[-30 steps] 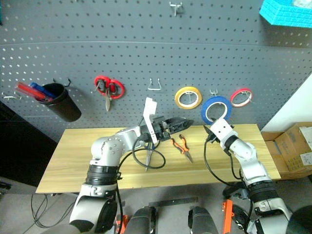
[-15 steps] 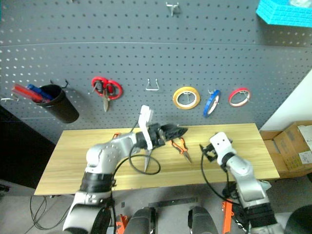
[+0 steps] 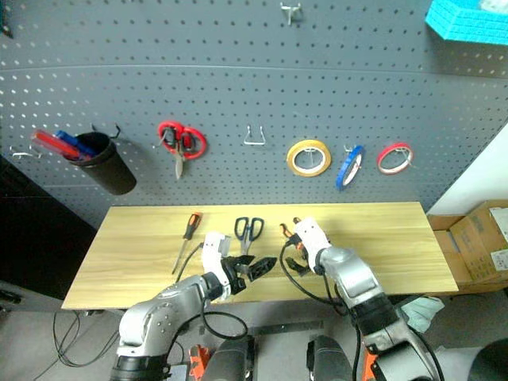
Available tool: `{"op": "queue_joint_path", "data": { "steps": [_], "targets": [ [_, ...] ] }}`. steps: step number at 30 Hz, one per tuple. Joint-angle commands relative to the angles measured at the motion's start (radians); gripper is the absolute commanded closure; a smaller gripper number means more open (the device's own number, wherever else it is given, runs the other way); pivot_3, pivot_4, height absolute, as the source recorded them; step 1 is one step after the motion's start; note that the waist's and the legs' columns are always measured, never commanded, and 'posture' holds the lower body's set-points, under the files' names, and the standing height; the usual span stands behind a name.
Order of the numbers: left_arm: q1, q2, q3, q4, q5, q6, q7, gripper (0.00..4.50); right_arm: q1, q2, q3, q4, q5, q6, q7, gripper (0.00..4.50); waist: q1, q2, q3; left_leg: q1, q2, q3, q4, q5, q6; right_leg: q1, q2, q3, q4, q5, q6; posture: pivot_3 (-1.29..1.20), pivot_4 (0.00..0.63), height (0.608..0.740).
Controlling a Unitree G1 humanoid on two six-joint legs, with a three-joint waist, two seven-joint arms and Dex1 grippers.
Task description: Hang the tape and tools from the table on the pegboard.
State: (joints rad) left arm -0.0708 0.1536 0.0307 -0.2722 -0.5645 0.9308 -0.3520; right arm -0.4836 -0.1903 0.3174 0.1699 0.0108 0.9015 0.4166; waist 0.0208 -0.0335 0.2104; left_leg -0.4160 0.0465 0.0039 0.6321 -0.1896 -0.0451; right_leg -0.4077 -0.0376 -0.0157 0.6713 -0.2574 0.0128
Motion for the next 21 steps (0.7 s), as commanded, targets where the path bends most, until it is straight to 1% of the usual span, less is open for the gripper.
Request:
{"op": "queue_joint_path", "data": {
  "steps": [1, 8, 13, 21],
  "targets": [
    [0.012, -0.004, 0.004, -0.058, -0.011, -0.003, 0.021, 0.00, -0.056, -0.010, 0.007, 0.099, -0.023, -0.033, 0.010, 0.01, 0.002, 0.000, 0.003, 0.000, 0.000, 0.000, 0.000, 0.000, 0.000, 0.000, 0.000, 0.000, 0.000, 0.000, 0.000, 0.11, 0.250, 0.740],
    [0.047, -0.011, 0.016, -0.073, -0.055, 0.003, 0.019, 0.00, -0.129, 0.001, -0.040, 0.276, -0.049, -0.097, -0.045, 0.01, 0.002, 0.001, 0.023, -0.003, 0.001, -0.001, -0.004, -0.001, 0.001, -0.001, 0.002, 0.001, -0.007, 0.003, 0.006, 0.13, 0.272, 0.740],
    [0.032, -0.001, 0.018, -0.040, -0.051, -0.007, 0.011, 0.00, -0.177, 0.072, -0.079, 0.357, -0.028, -0.077, -0.062, 0.01, 0.001, 0.002, 0.034, -0.005, 0.001, 0.000, -0.005, -0.002, 0.003, -0.003, 0.002, 0.001, -0.008, 0.003, 0.006, 0.14, 0.281, 0.740],
    [-0.016, 0.034, 0.050, -0.002, -0.062, -0.003, -0.004, 0.00, -0.292, 0.139, -0.108, 0.546, -0.040, -0.143, -0.091, 0.01, 0.002, 0.002, 0.047, -0.006, 0.002, -0.001, -0.005, -0.002, 0.003, -0.003, 0.002, 0.000, -0.009, 0.003, 0.006, 0.14, 0.291, 0.740]
  ]
}}
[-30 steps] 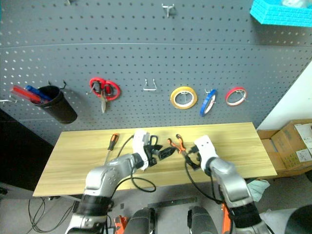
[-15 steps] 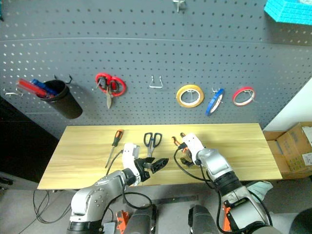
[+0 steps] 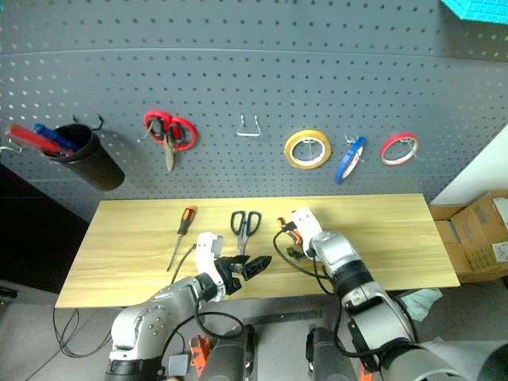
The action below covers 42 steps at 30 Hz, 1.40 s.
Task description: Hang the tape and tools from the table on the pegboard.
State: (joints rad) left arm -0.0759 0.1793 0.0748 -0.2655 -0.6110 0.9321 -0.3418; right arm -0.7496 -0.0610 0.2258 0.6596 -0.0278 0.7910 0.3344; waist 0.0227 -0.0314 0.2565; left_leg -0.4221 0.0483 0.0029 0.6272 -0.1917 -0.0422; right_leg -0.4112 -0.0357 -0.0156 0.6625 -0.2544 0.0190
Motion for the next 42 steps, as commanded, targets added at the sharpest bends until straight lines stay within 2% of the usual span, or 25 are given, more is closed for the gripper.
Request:
{"op": "queue_joint_path", "data": {
  "steps": [1, 8, 15, 17, 22, 23, 28, 30, 32, 35, 37, 42],
  "targets": [
    [-0.012, 0.010, 0.007, -0.008, -0.016, -0.004, -0.015, 0.00, -0.035, 0.012, -0.017, 0.074, -0.005, -0.044, -0.010, 0.01, 0.000, 0.000, 0.001, 0.000, 0.000, 0.000, 0.000, 0.000, 0.000, 0.000, 0.000, 0.000, 0.000, 0.000, 0.000, 0.14, 0.292, 0.740],
    [-0.004, 0.015, -0.003, -0.028, -0.031, 0.007, -0.016, 0.00, -0.092, -0.010, -0.025, 0.231, -0.030, -0.139, -0.009, 0.01, 0.001, 0.000, 0.005, -0.001, 0.000, 0.000, -0.001, 0.000, 0.000, 0.000, 0.000, 0.000, -0.002, 0.000, 0.000, 0.15, 0.293, 0.740],
    [-0.006, 0.021, -0.011, -0.032, -0.054, 0.018, -0.033, 0.00, -0.080, -0.009, -0.025, 0.219, -0.039, -0.152, -0.011, 2.37, 0.000, 0.001, 0.005, -0.001, 0.000, 0.000, -0.003, 0.000, 0.000, -0.001, -0.001, 0.000, -0.004, 0.000, 0.000, 0.14, 0.288, 0.740],
    [-0.010, 0.024, -0.014, -0.022, -0.050, 0.013, -0.035, 0.00, -0.080, -0.008, -0.027, 0.218, -0.039, -0.154, -0.013, 2.75, 0.000, 0.001, 0.005, -0.002, 0.000, 0.000, -0.003, 0.000, 0.000, -0.001, -0.001, 0.000, -0.004, 0.000, 0.000, 0.13, 0.287, 0.740],
    [-0.032, 0.030, -0.016, -0.003, -0.042, -0.003, -0.037, 0.00, -0.077, -0.021, -0.021, 0.194, -0.036, -0.166, 0.029, 2.75, 0.000, 0.001, 0.005, -0.002, 0.000, 0.000, -0.003, 0.000, 0.000, -0.002, -0.001, 0.000, -0.004, 0.000, 0.000, 0.14, 0.277, 0.740],
    [-0.037, 0.032, -0.006, -0.008, -0.045, -0.005, -0.032, 0.00, -0.055, -0.037, -0.020, 0.129, -0.024, -0.174, 0.064, 2.75, 0.001, 0.001, 0.005, -0.003, 0.000, 0.000, -0.003, 0.000, 0.000, -0.002, -0.001, 0.000, -0.004, 0.000, 0.000, 0.14, 0.274, 0.740],
    [-0.033, 0.043, 0.061, -0.072, -0.085, -0.008, -0.021, 0.00, 0.205, -0.192, 0.005, -0.509, 0.062, -0.117, 0.273, 2.75, 0.010, 0.002, 0.006, -0.015, -0.001, -0.001, -0.003, -0.001, -0.001, -0.012, -0.001, -0.001, -0.004, -0.001, 0.005, 0.16, 0.240, 0.740],
    [-0.016, 0.035, 0.101, -0.105, -0.130, -0.003, -0.020, 0.00, 0.335, -0.234, -0.041, -0.792, 0.126, -0.051, 0.287, 2.75, 0.010, 0.001, 0.005, -0.015, -0.001, -0.001, -0.003, -0.002, -0.003, -0.013, -0.001, 0.000, -0.004, -0.003, 0.007, 0.16, 0.219, 0.740],
    [-0.006, 0.035, 0.128, -0.125, -0.164, 0.000, -0.025, 0.00, 0.411, -0.238, -0.087, -0.962, 0.172, 0.006, 0.265, 2.75, 0.007, 0.001, 0.005, -0.015, -0.001, -0.002, -0.003, -0.004, -0.005, -0.012, -0.002, 0.000, -0.004, -0.004, 0.009, 0.15, 0.204, 0.740],
    [-0.008, 0.015, 0.213, -0.156, -0.315, 0.029, -0.011, 0.00, 0.459, -0.126, -0.163, -1.170, 0.243, 0.022, 0.161, 2.75, 0.003, 0.001, 0.005, -0.014, 0.000, -0.002, -0.003, -0.005, -0.007, -0.012, 0.000, -0.001, -0.004, -0.005, 0.010, 0.16, 0.171, 0.740],
    [-0.032, 0.017, 0.256, -0.161, -0.413, 0.047, -0.004, 0.00, 0.416, -0.020, -0.169, -1.207, 0.250, -0.028, 0.076, 2.75, 0.001, 0.001, 0.003, -0.013, 0.001, -0.003, -0.003, -0.005, -0.007, -0.013, 0.001, -0.001, -0.002, -0.005, 0.010, 0.16, 0.144, 0.740],
    [-0.111, 0.061, 0.226, -0.114, -0.387, 0.018, 0.004, 0.00, 0.169, 0.107, -0.150, -0.963, 0.189, -0.279, -0.008, 2.75, 0.003, -0.003, -0.015, -0.012, -0.001, -0.004, 0.000, -0.001, -0.011, -0.011, 0.002, -0.004, -0.001, -0.001, 0.008, 0.16, 0.104, 0.740]
  ]
}}
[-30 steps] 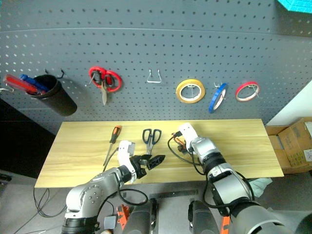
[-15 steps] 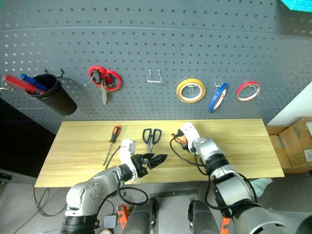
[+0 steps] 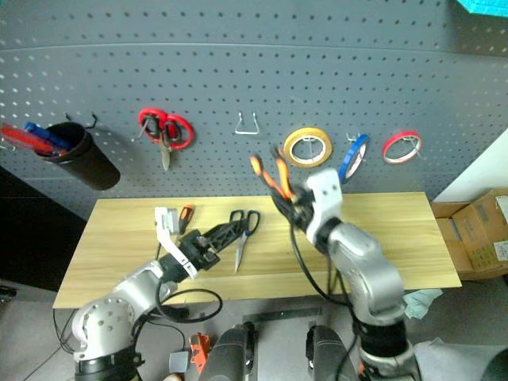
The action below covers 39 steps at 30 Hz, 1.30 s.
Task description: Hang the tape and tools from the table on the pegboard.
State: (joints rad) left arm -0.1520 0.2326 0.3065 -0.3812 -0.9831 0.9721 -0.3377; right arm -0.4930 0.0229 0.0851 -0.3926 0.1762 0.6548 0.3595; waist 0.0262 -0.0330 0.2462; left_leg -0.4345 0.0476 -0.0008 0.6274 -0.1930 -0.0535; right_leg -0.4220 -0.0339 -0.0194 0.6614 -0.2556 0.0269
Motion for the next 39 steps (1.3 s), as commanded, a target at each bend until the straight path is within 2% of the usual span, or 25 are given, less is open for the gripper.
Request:
{"op": "queue_joint_path", "data": {
  "steps": [1, 7, 8, 13, 18, 24, 33, 34, 35, 39],
  "targets": [
    [-0.059, 0.009, -0.002, 0.017, -0.019, -0.029, 0.002, 0.00, -0.157, 0.032, -0.023, 0.171, -0.022, -0.215, -0.043, 2.75, 0.002, -0.005, -0.012, 0.000, 0.000, 0.000, 0.001, 0.000, 0.000, 0.000, 0.000, 0.000, -0.001, 0.000, 0.000, 0.16, 0.100, 0.740],
    [-0.158, 0.038, -0.004, 0.109, 0.025, -0.076, -0.005, 0.00, -0.497, 0.050, -0.083, 0.684, -0.064, -0.645, -0.102, 2.75, 0.006, -0.014, -0.027, 0.000, -0.001, 0.002, 0.000, 0.002, 0.003, 0.002, 0.000, 0.002, -0.004, 0.006, -0.002, 0.19, 0.078, 0.740],
    [-0.165, 0.042, -0.008, 0.116, 0.030, -0.080, -0.006, 0.00, -0.534, 0.054, -0.089, 0.762, -0.063, -0.692, -0.102, 2.75, 0.006, -0.015, -0.029, 0.000, -0.001, 0.003, 0.000, 0.002, 0.003, 0.002, 0.000, 0.002, -0.003, 0.008, -0.006, 0.19, 0.078, 0.740],
    [-0.199, 0.045, -0.015, 0.133, 0.041, -0.097, 0.004, 0.00, -0.652, 0.064, -0.115, 1.089, -0.054, -0.876, -0.081, 2.75, 0.008, -0.018, -0.037, 0.000, 0.000, 0.003, -0.002, 0.004, 0.000, 0.001, 0.000, 0.002, -0.002, 0.008, -0.006, 0.23, 0.080, 0.740],
    [-0.192, 0.043, -0.014, 0.105, 0.022, -0.089, 0.025, 0.00, -0.733, 0.078, -0.161, 1.340, -0.030, -0.953, -0.081, 2.75, 0.022, -0.018, -0.037, 0.000, 0.000, 0.003, -0.002, 0.005, -0.002, 0.001, 0.000, 0.002, 0.000, 0.008, -0.007, 0.28, 0.093, 0.740],
    [-0.153, 0.064, 0.000, 0.074, 0.003, -0.077, 0.037, 0.00, -0.711, 0.063, -0.155, 1.491, -0.067, -0.996, -0.086, 2.75, 0.036, -0.018, -0.038, 0.003, 0.001, 0.001, -0.002, 0.007, -0.001, 0.002, 0.001, 0.001, 0.003, 0.010, -0.009, 0.31, 0.095, 0.740],
    [-0.152, 0.086, -0.003, 0.090, 0.000, -0.090, 0.039, 0.00, -0.599, 0.044, -0.097, 1.459, -0.156, -0.956, -0.126, 2.75, 0.054, -0.017, -0.049, 0.003, 0.000, 0.002, -0.002, 0.012, 0.002, 0.002, 0.001, 0.003, 0.002, 0.015, -0.011, 0.29, 0.088, 0.740],
    [-0.158, 0.084, -0.007, 0.100, 0.006, -0.095, 0.037, 0.00, -0.588, 0.041, -0.093, 1.445, -0.159, -0.946, -0.121, 2.04, 0.056, -0.017, -0.051, 0.003, 0.000, 0.002, -0.002, 0.012, 0.002, 0.002, 0.001, 0.003, 0.002, 0.014, -0.011, 0.29, 0.087, 0.740],
    [-0.164, 0.083, -0.011, 0.107, 0.011, -0.099, 0.036, 0.00, -0.580, 0.037, -0.088, 1.432, -0.164, -0.937, -0.123, 1.84, 0.056, -0.017, -0.053, 0.003, 0.000, 0.002, -0.002, 0.012, 0.002, 0.002, 0.001, 0.003, 0.002, 0.014, -0.011, 0.29, 0.085, 0.740],
    [-0.179, 0.083, -0.022, 0.128, 0.043, -0.118, 0.042, 0.00, -0.559, 0.026, -0.080, 1.382, -0.173, -0.889, -0.132, 0.54, 0.055, -0.018, -0.056, 0.003, 0.000, 0.002, -0.002, 0.012, 0.002, 0.002, 0.001, 0.003, 0.002, 0.015, -0.011, 0.28, 0.088, 0.740]
  ]
}}
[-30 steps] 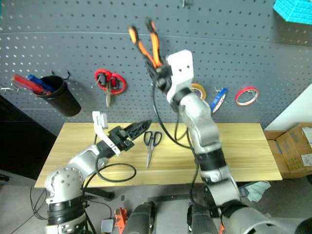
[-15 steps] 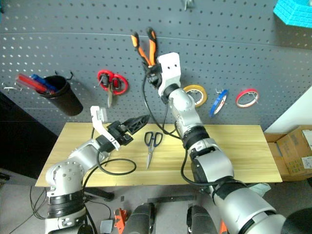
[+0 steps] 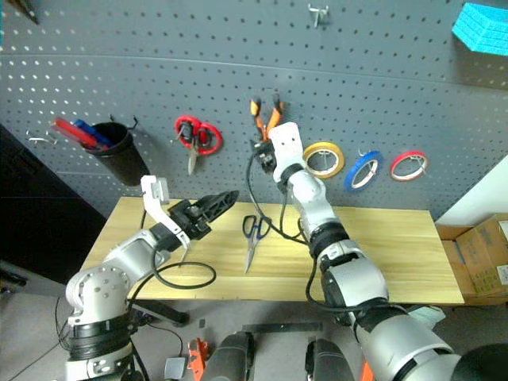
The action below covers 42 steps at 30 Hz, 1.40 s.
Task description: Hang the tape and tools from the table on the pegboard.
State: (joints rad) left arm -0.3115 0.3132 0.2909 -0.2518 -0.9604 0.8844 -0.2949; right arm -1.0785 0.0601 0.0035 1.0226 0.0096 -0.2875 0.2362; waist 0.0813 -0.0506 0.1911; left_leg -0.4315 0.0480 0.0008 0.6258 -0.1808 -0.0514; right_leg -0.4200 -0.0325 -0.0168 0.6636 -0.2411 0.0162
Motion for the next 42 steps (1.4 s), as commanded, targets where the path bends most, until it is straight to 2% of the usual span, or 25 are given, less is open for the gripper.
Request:
{"op": "queue_joint_path", "data": {
  "steps": [1, 2, 5, 13, 18, 22, 27, 34, 42],
  "targets": [
    [-0.019, 0.005, -0.010, 0.002, 0.034, -0.036, 0.004, 0.00, 0.039, -0.012, 0.001, -0.053, 0.000, 0.071, 0.004, 0.21, 0.000, 0.000, -0.001, 0.000, 0.000, 0.000, 0.000, 0.000, 0.000, 0.000, 0.000, 0.000, 0.000, 0.000, 0.000, 0.28, 0.089, 0.740],
    [-0.015, 0.007, -0.014, 0.003, 0.051, -0.041, 0.010, 0.00, 0.058, -0.012, 0.001, -0.086, 0.010, 0.092, 0.024, 0.04, -0.001, 0.000, -0.001, 0.001, 0.000, 0.000, 0.000, 0.000, 0.000, 0.000, 0.000, 0.000, 0.000, 0.001, 0.000, 0.28, 0.089, 0.740],
    [0.007, 0.019, -0.037, 0.000, 0.127, -0.061, 0.037, 0.00, 0.138, -0.022, 0.020, -0.231, 0.023, 0.169, 0.079, 0.04, -0.001, 0.000, -0.001, 0.001, 0.000, 0.000, 0.001, 0.001, 0.001, 0.000, 0.000, 0.001, 0.000, 0.001, 0.000, 0.27, 0.099, 0.740],
    [0.083, 0.048, -0.176, 0.007, 0.381, -0.094, 0.113, 0.00, 0.470, -0.121, 0.128, -0.880, 0.072, 0.541, 0.233, 0.04, -0.001, 0.001, -0.001, 0.000, 0.000, 0.001, -0.001, 0.001, 0.001, -0.001, 0.000, 0.001, -0.001, 0.001, 0.000, 0.25, 0.122, 0.740],
    [0.083, -0.023, -0.300, 0.117, 0.527, -0.110, 0.181, 0.00, 0.653, -0.295, 0.265, -1.150, 0.107, 0.647, 0.456, 0.04, -0.001, 0.003, 0.000, 0.001, 0.000, 0.001, 0.000, 0.001, 0.001, 0.000, 0.000, 0.001, -0.001, -0.001, 0.004, 0.19, 0.157, 0.740],
    [0.058, -0.076, -0.372, 0.225, 0.626, -0.132, 0.203, 0.00, 0.713, -0.417, 0.320, -1.140, 0.085, 0.510, 0.586, 0.04, -0.005, 0.004, 0.001, 0.001, 0.000, 0.002, 0.002, 0.001, 0.001, 0.000, 0.001, 0.002, -0.001, -0.001, 0.003, 0.16, 0.177, 0.740],
    [0.001, -0.118, -0.391, 0.376, 0.719, -0.160, 0.239, 0.00, 0.745, -0.531, 0.347, -0.997, 0.011, 0.307, 0.652, 0.04, -0.009, 0.006, 0.004, 0.001, 0.000, 0.001, 0.002, 0.001, 0.002, 0.000, 0.002, 0.003, -0.002, -0.001, 0.002, 0.13, 0.205, 0.740],
    [-0.057, -0.149, -0.415, 0.505, 0.794, -0.142, 0.235, 0.00, 0.725, -0.543, 0.330, -0.937, -0.005, 0.247, 0.659, 0.04, -0.031, 0.010, 0.011, 0.001, 0.001, 0.002, 0.002, 0.000, 0.002, 0.000, 0.002, 0.004, -0.003, -0.001, 0.004, 0.09, 0.228, 0.740],
    [-0.120, -0.199, -0.443, 0.623, 0.850, -0.159, 0.200, 0.00, 0.734, -0.529, 0.318, -0.987, 0.015, 0.316, 0.659, 0.04, -0.036, 0.012, 0.015, 0.000, 0.000, 0.002, 0.002, 0.000, 0.003, 0.000, 0.002, 0.004, -0.003, -0.001, 0.004, 0.08, 0.235, 0.740]
  ]
}}
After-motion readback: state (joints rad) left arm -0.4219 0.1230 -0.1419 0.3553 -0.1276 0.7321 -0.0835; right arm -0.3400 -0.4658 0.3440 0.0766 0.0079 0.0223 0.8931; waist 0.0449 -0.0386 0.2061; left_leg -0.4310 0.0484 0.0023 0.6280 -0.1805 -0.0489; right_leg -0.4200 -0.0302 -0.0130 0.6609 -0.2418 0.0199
